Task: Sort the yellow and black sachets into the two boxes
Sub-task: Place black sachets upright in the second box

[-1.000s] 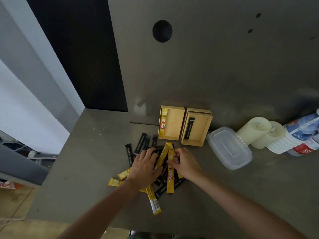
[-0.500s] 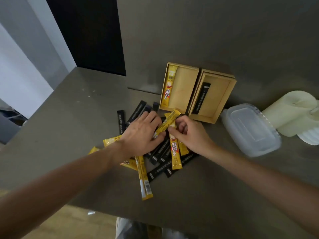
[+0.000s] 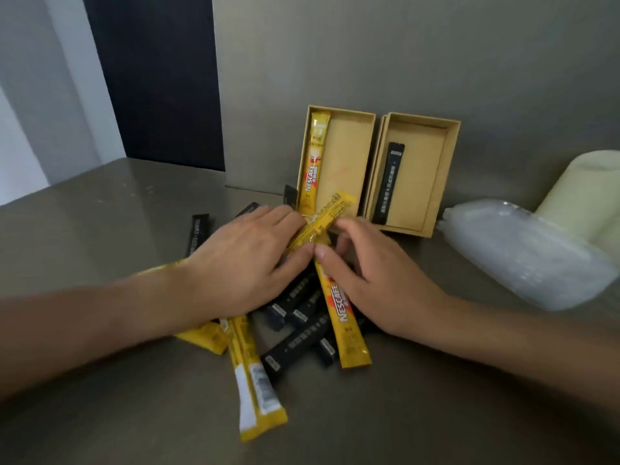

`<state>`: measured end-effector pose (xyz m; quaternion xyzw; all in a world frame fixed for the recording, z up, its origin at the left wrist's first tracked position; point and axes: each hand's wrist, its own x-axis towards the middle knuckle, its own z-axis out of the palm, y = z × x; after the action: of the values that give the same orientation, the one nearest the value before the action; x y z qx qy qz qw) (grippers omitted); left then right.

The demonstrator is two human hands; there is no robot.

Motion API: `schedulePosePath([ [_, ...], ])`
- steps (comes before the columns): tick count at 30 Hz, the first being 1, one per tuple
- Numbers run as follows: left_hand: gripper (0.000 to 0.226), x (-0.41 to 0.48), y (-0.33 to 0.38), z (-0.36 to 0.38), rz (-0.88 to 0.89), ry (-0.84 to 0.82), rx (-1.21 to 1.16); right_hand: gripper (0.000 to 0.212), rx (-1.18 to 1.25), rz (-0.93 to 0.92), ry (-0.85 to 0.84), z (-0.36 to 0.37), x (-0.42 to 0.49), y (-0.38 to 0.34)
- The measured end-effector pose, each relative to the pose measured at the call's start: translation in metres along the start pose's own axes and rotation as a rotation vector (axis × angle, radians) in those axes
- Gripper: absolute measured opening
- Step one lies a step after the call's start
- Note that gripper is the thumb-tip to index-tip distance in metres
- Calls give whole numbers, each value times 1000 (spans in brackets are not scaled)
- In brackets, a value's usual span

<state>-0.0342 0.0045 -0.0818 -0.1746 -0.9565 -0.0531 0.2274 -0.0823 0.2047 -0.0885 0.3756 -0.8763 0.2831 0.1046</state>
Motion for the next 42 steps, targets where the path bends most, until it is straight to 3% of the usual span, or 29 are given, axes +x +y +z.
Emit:
schedulePosePath([
  [7,44,1,7,-4,58,-25,147,42,-77,-50,77,4,-4,5],
  [14,39,-11,27,-13,-75,-3,135,59,-113,2,62,-5,-21,-6],
  [21,31,-4,15,0,-83,32,-18,51,-81,15,52,-7,-25,-3],
  [27,30,7,17,3,-21,-59,96,40,-87,52,73,-4,-32,-5],
  [35,21,1,17,4,-126,72,-110,35,49,156,117,-10,-30,-9],
  [42,26,-3,20,-3,-160,118,-255,41,104,208,125,-11,-28,-4],
])
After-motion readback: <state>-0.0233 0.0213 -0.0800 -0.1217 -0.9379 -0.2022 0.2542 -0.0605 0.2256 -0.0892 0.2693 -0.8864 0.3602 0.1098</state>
